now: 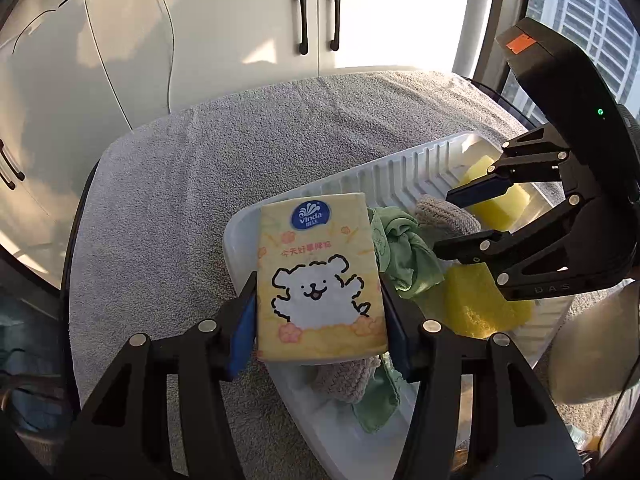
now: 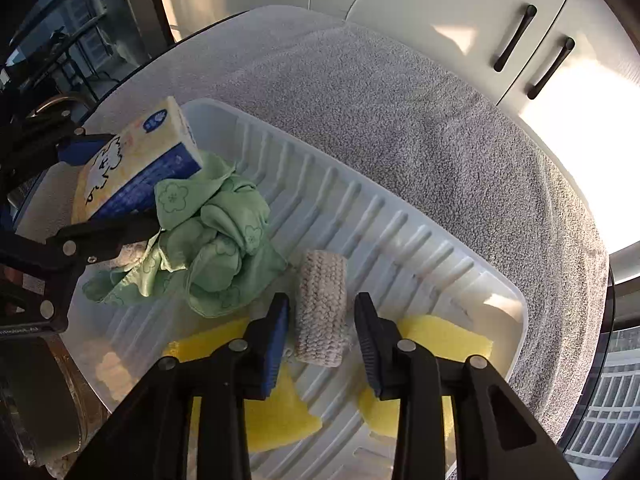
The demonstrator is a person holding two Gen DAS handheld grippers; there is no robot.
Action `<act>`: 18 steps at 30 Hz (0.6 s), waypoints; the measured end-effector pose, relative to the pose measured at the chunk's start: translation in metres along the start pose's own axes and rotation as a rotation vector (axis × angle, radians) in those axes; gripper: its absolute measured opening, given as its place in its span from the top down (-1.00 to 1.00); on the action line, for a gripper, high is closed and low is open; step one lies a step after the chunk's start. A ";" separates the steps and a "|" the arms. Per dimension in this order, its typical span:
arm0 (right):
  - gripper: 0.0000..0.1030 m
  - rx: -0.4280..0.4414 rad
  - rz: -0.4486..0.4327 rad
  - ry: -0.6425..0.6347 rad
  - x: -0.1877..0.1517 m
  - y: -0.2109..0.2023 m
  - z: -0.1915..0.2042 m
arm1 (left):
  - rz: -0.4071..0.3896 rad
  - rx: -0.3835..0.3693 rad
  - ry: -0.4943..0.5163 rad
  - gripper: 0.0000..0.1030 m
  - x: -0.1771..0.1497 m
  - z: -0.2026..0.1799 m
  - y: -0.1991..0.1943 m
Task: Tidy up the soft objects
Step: 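Open the left gripper to drop the tissue pack while the right releases the knit band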
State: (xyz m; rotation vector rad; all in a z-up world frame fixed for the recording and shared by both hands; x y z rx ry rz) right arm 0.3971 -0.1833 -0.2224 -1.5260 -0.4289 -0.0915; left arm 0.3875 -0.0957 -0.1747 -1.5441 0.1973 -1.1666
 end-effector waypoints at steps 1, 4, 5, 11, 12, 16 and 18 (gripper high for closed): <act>-0.01 0.008 -0.006 -0.008 -0.002 -0.002 0.004 | -0.008 0.003 0.007 -0.02 0.001 -0.001 -0.003; -0.10 0.012 -0.044 -0.032 -0.005 -0.014 0.011 | -0.018 0.025 -0.008 -0.04 0.003 0.003 -0.010; -0.11 0.008 -0.056 -0.034 -0.007 -0.019 0.012 | -0.022 0.021 -0.021 -0.04 0.003 0.005 -0.012; -0.11 -0.008 -0.106 0.014 -0.014 -0.044 -0.008 | -0.065 0.050 -0.100 -0.04 0.005 0.023 -0.028; -0.11 -0.012 -0.110 0.026 -0.015 -0.047 -0.012 | -0.069 0.060 -0.114 -0.04 0.004 0.026 -0.031; -0.11 -0.016 -0.118 0.092 -0.021 -0.056 -0.038 | -0.076 0.087 -0.153 -0.04 -0.003 0.037 -0.041; -0.11 -0.019 -0.123 0.137 -0.028 -0.061 -0.049 | -0.074 0.106 -0.165 -0.04 -0.008 0.041 -0.044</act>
Point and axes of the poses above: each gripper's, at about its wrist camera, not at the fingertips, and y roughly the way its jaws point, z to its left, x to its top, the point moved 5 cm from there along y, roughly the way its jaws point, and after that the axes turned 12 degrees about y, right-handed, at the moved point
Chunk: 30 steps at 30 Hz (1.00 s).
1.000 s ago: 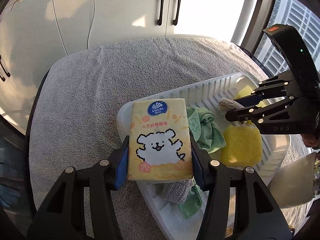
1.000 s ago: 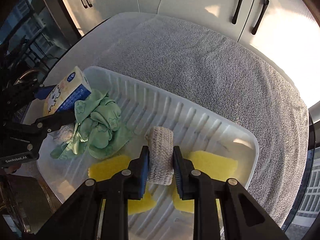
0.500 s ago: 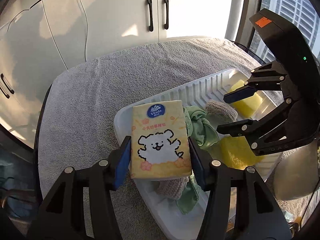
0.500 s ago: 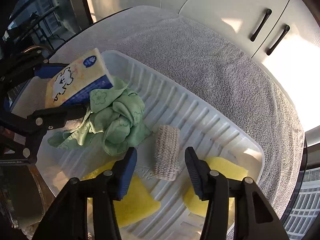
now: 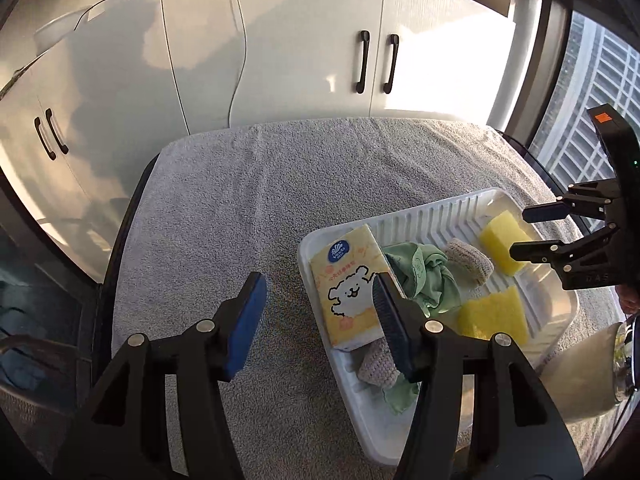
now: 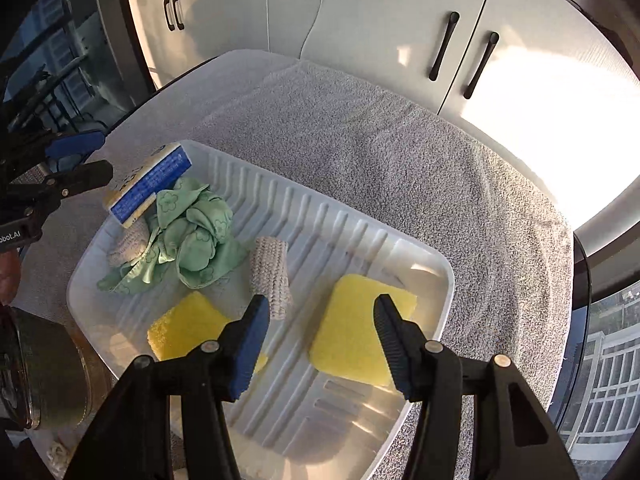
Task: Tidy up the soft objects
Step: 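Open the left gripper to drop the tissue pack while the right releases the knit band, then move both open grippers back to the remaining items beside the mug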
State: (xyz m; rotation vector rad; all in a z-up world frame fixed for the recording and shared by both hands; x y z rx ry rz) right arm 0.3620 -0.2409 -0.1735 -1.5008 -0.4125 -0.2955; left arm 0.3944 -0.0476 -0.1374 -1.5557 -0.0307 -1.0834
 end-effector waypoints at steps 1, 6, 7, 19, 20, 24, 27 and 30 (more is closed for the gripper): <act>-0.11 -0.004 0.002 0.026 -0.003 -0.002 -0.007 | -0.003 0.013 -0.006 -0.04 -0.002 0.003 -0.003; -0.13 -0.017 0.000 0.164 -0.019 -0.011 -0.043 | -0.011 0.045 -0.045 -0.04 -0.016 0.013 -0.017; -0.15 -0.020 0.000 0.183 -0.024 -0.013 -0.049 | -0.011 0.047 -0.050 -0.04 -0.019 0.014 -0.019; -0.22 -0.076 -0.013 0.340 -0.087 -0.034 -0.099 | 0.005 0.102 -0.119 -0.04 -0.068 0.029 -0.044; -0.22 -0.078 -0.017 0.355 -0.094 -0.037 -0.102 | 0.008 0.107 -0.127 -0.04 -0.073 0.031 -0.046; -0.22 -0.078 -0.016 0.399 -0.122 -0.045 -0.114 | 0.019 0.118 -0.154 -0.04 -0.093 0.035 -0.052; -0.22 -0.084 -0.020 0.421 -0.142 -0.053 -0.121 | 0.023 0.131 -0.168 -0.04 -0.109 0.039 -0.061; -0.22 -0.079 -0.032 0.451 -0.166 -0.062 -0.129 | 0.020 0.136 -0.179 -0.04 -0.126 0.040 -0.071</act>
Point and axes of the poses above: each gripper's, at about its wrist camera, not at the fingertips, and y roughly the way its jaws point, z to its left, x to its top, the point moved 5 cm from there along y, roughly the way its jaws point, and after that the axes turned 12 degrees about y, right-handed, at the moved point
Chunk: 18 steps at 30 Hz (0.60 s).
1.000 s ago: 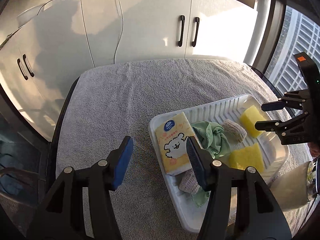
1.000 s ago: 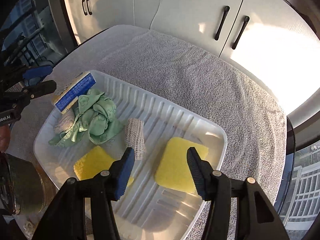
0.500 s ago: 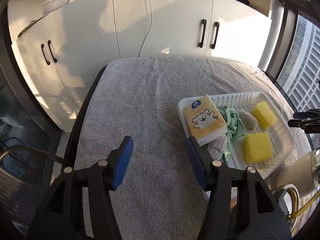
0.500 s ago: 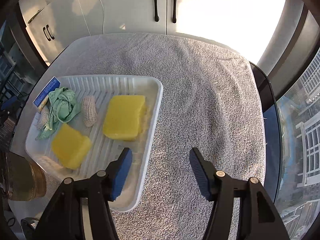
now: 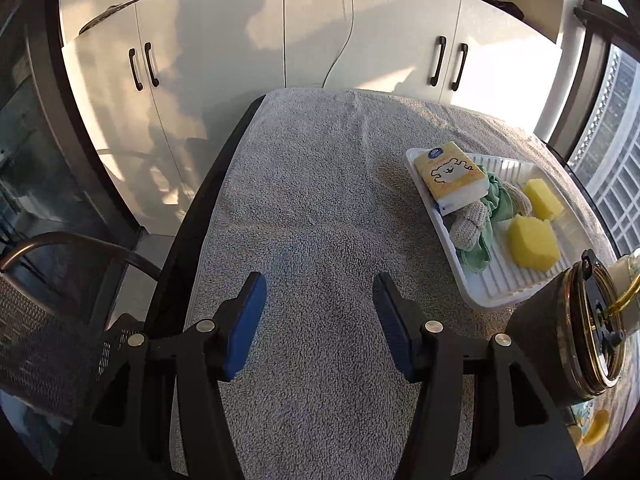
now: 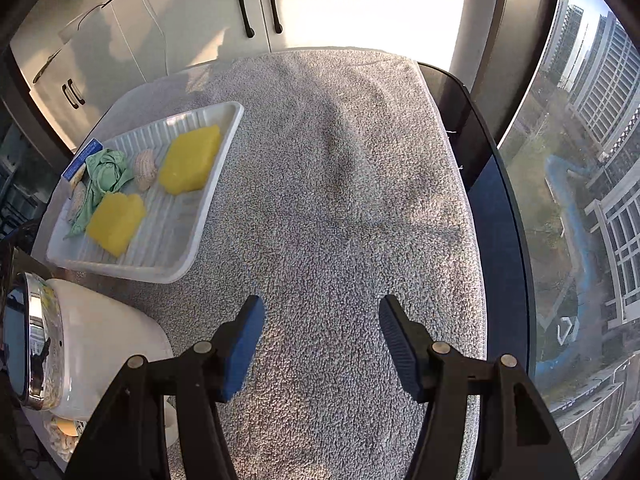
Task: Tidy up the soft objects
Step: 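Move both open grippers back to the remaining items beside the mug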
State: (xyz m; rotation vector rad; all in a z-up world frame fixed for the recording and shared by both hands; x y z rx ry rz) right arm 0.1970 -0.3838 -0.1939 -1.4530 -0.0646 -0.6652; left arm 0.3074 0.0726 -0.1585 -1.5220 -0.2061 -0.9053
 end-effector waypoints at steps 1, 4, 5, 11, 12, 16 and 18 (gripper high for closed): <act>-0.22 0.001 -0.003 0.008 -0.006 -0.003 -0.005 | -0.002 -0.001 -0.004 -0.04 -0.006 0.001 -0.003; -0.28 0.001 -0.007 0.033 -0.028 -0.010 -0.019 | -0.004 -0.017 -0.019 -0.04 -0.026 0.004 -0.013; -0.28 0.000 -0.008 0.040 -0.037 -0.013 -0.023 | -0.004 -0.017 -0.024 -0.04 -0.033 0.005 -0.016; -0.29 0.003 -0.014 0.085 -0.085 -0.023 -0.043 | 0.007 0.002 -0.013 -0.04 -0.075 0.002 -0.031; -0.29 0.005 -0.012 0.092 -0.094 -0.025 -0.045 | 0.013 0.001 -0.007 -0.04 -0.082 0.000 -0.033; -0.30 0.009 -0.028 0.108 -0.124 -0.033 -0.051 | 0.028 -0.012 0.027 -0.04 -0.107 -0.012 -0.042; -0.31 0.009 -0.041 0.109 -0.138 -0.040 -0.050 | 0.037 -0.008 0.047 -0.04 -0.117 -0.020 -0.047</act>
Point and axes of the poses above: each gripper's, at about its wrist camera, not at the fingertips, and y roughly the way its jaws point, z to its left, x to its top, the point moved 5 cm from there along y, roughly the way its jaws point, and after that the axes turned 12 degrees about y, right-handed, at the moved point
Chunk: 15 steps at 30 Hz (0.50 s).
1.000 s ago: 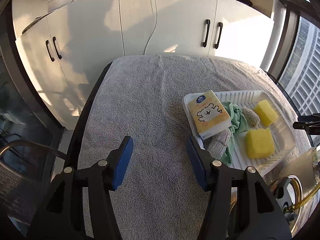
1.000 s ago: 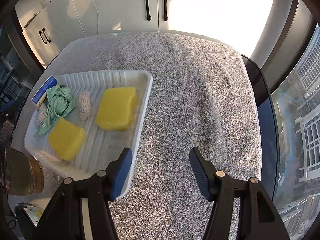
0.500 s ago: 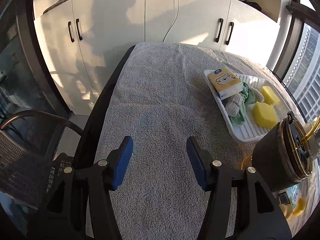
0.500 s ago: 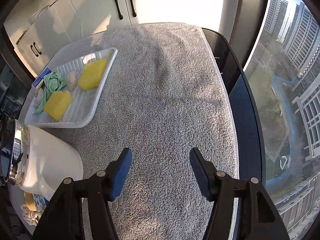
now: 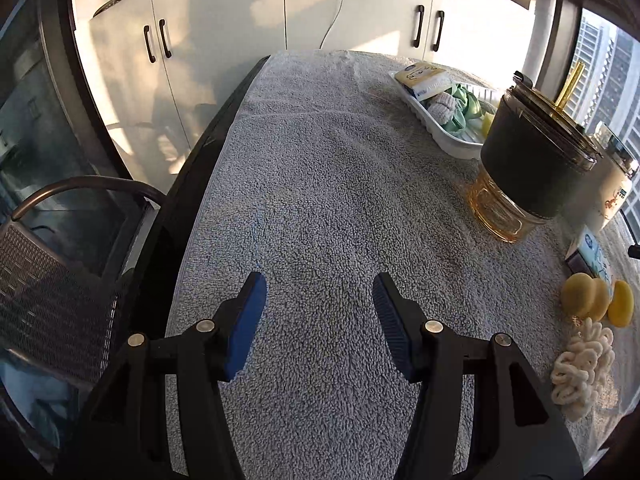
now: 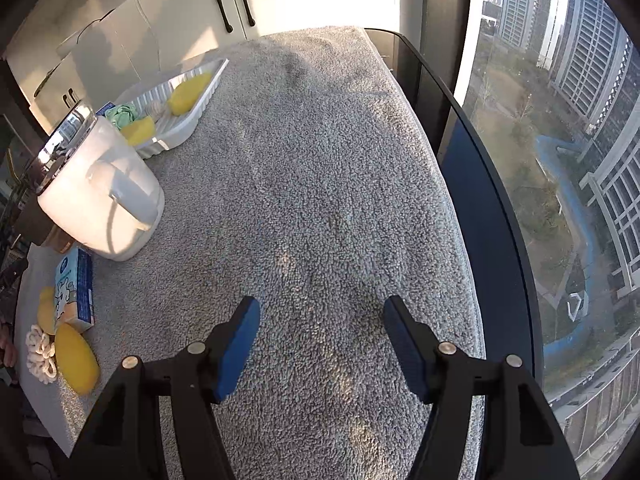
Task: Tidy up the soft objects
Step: 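Move both open grippers back to the remaining items beside the mug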
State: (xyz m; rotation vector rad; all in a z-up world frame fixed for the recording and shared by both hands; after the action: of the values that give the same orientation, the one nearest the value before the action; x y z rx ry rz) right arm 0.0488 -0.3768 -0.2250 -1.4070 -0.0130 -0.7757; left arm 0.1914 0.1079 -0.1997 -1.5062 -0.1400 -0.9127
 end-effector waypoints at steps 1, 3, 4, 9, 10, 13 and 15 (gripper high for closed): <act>-0.31 0.007 -0.003 0.004 -0.006 -0.003 0.001 | -0.001 -0.004 0.008 -0.04 -0.006 -0.005 -0.003; -0.31 0.028 -0.013 0.006 -0.018 -0.011 0.003 | 0.001 -0.008 0.025 -0.04 -0.015 -0.014 -0.008; -0.31 0.031 -0.018 0.003 -0.025 -0.014 0.005 | 0.001 -0.009 0.032 -0.04 -0.019 -0.019 -0.011; -0.31 0.050 -0.037 -0.014 -0.049 -0.028 0.021 | -0.020 -0.041 0.070 -0.04 -0.029 -0.047 -0.031; -0.31 0.052 -0.042 -0.018 -0.053 -0.031 0.025 | -0.025 -0.046 0.077 -0.04 -0.029 -0.053 -0.035; -0.31 0.064 -0.052 -0.032 -0.064 -0.038 0.038 | -0.044 -0.067 0.094 -0.04 -0.030 -0.069 -0.048; -0.31 0.082 -0.051 -0.040 -0.069 -0.041 0.046 | -0.059 -0.076 0.109 -0.04 -0.030 -0.079 -0.056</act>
State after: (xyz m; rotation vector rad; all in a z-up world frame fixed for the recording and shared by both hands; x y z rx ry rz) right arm -0.0037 -0.3015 -0.2109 -1.3482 -0.1104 -0.7806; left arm 0.1030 0.0614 -0.1839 -1.5251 -0.0711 -1.0553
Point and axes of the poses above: each gripper's, at about its wrist camera, not at the fingertips, and y roughly the way its jaws point, z to its left, x to its top, the point moved 5 cm from there along y, roughly the way its jaws point, and after that the axes turned 12 degrees about y, right-handed, at the moved point
